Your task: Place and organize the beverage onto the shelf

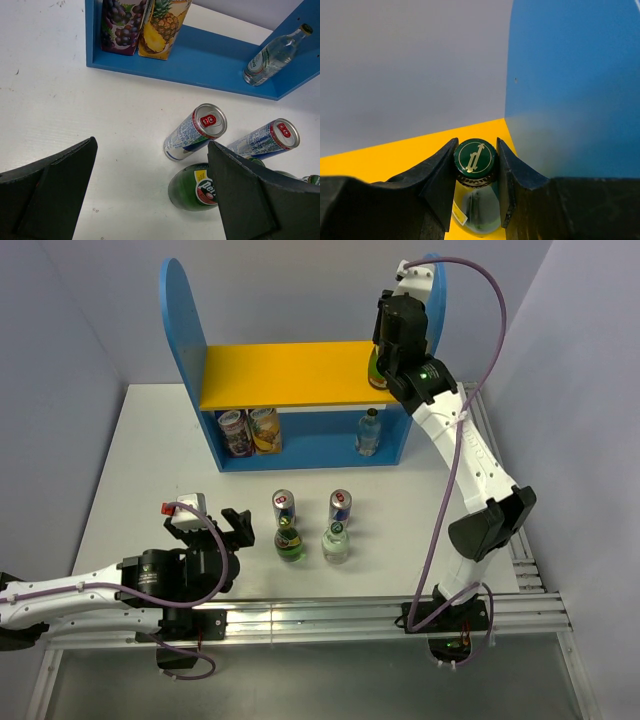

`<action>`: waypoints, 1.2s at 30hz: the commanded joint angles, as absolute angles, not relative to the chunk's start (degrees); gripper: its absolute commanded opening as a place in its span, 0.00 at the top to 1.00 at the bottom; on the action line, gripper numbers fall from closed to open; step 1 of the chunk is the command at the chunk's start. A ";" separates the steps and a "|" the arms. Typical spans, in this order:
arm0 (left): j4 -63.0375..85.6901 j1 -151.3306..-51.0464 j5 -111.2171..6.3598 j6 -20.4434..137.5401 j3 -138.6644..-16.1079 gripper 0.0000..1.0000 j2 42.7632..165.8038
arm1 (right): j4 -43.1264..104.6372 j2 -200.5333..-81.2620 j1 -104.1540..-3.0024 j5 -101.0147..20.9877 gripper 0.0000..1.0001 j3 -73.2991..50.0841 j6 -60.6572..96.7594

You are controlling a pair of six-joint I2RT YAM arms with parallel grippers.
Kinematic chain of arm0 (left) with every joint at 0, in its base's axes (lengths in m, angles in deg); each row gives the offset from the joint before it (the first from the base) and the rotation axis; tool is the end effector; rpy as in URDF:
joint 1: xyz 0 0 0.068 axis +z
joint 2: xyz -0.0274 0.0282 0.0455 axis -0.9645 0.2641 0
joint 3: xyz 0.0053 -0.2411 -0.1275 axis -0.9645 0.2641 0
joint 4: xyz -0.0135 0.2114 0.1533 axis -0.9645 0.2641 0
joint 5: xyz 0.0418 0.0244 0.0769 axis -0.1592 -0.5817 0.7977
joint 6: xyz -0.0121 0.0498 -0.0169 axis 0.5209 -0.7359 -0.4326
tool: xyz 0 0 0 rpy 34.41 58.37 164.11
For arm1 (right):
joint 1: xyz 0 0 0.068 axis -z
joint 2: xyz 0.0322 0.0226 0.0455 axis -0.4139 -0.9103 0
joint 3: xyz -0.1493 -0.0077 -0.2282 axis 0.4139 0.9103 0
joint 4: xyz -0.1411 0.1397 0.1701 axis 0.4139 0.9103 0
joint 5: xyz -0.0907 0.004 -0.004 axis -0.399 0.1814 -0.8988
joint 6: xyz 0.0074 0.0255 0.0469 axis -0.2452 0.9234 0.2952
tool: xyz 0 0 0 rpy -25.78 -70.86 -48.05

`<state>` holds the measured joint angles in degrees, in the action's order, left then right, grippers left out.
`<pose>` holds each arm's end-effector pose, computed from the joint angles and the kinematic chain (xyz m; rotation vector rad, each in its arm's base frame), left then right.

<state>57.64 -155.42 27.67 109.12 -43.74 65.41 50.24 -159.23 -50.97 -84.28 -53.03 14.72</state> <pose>0.0518 -0.1067 0.2819 -0.2650 1.7736 -0.3233 0.3503 0.1510 0.5010 0.1701 1.5970 -0.1096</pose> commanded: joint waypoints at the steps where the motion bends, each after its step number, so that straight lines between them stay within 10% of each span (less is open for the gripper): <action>1: 56.67 -155.64 27.82 108.23 -45.30 0.01 65.44 | 45.01 -160.36 -50.47 -84.13 1.00 -56.65 14.22; 9: 56.15 -155.64 27.64 107.61 -45.12 0.01 64.91 | 45.36 -161.07 -50.64 -80.97 0.94 -53.92 15.54; 17: 56.06 -155.64 27.55 107.44 -45.12 0.01 65.09 | 43.78 -159.66 -51.96 -81.58 0.02 -50.67 14.23; 36: 56.41 -155.64 27.81 107.79 -45.21 0.01 65.09 | 46.68 -141.92 -63.11 -91.50 0.00 -33.99 19.40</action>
<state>57.40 -155.42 27.64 108.09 -43.74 65.35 46.59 -147.80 -60.44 -86.18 -37.05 16.97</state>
